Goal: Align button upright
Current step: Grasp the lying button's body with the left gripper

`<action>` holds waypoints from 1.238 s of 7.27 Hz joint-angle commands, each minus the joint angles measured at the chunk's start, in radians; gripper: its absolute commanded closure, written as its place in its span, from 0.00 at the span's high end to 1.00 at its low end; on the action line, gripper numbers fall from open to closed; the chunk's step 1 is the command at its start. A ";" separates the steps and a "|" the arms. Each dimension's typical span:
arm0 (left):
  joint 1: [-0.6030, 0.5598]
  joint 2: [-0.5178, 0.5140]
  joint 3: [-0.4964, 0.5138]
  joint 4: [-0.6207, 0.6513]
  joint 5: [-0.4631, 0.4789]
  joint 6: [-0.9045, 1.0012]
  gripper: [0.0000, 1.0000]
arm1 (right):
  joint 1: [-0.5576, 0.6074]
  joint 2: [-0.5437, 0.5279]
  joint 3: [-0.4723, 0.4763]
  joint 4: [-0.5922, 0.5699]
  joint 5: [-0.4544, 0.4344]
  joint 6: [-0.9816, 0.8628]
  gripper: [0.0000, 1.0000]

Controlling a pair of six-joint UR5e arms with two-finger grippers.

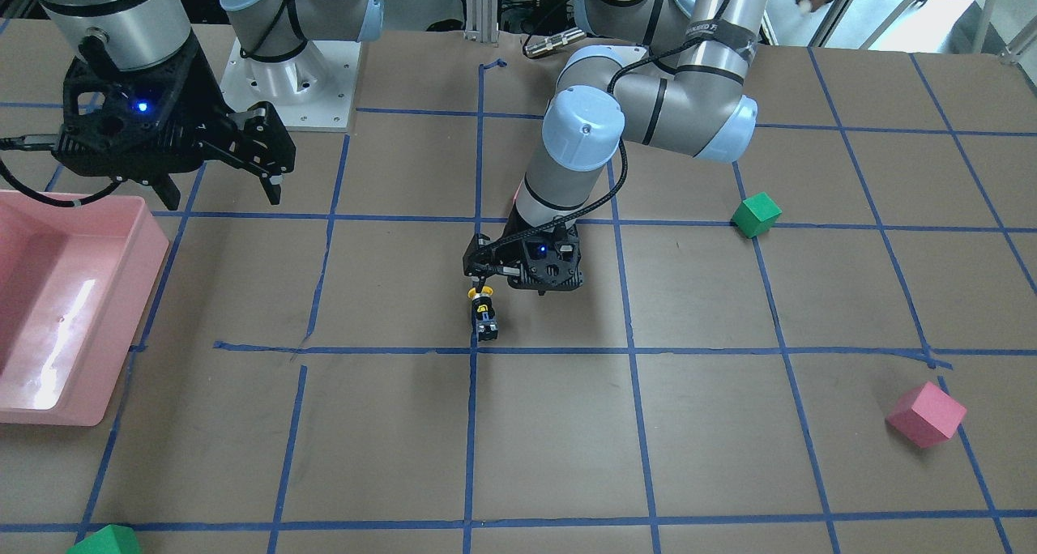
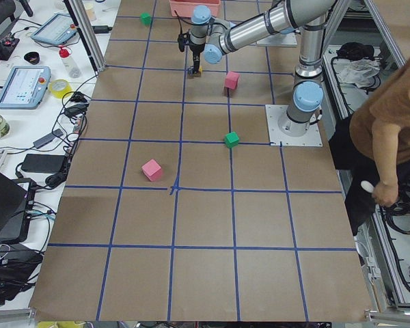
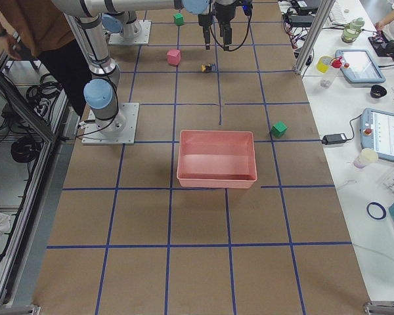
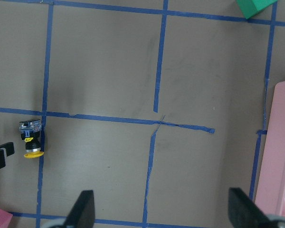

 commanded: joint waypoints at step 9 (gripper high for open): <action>-0.071 -0.123 0.004 0.040 0.044 -0.153 0.84 | -0.003 0.005 0.006 -0.001 0.000 0.000 1.00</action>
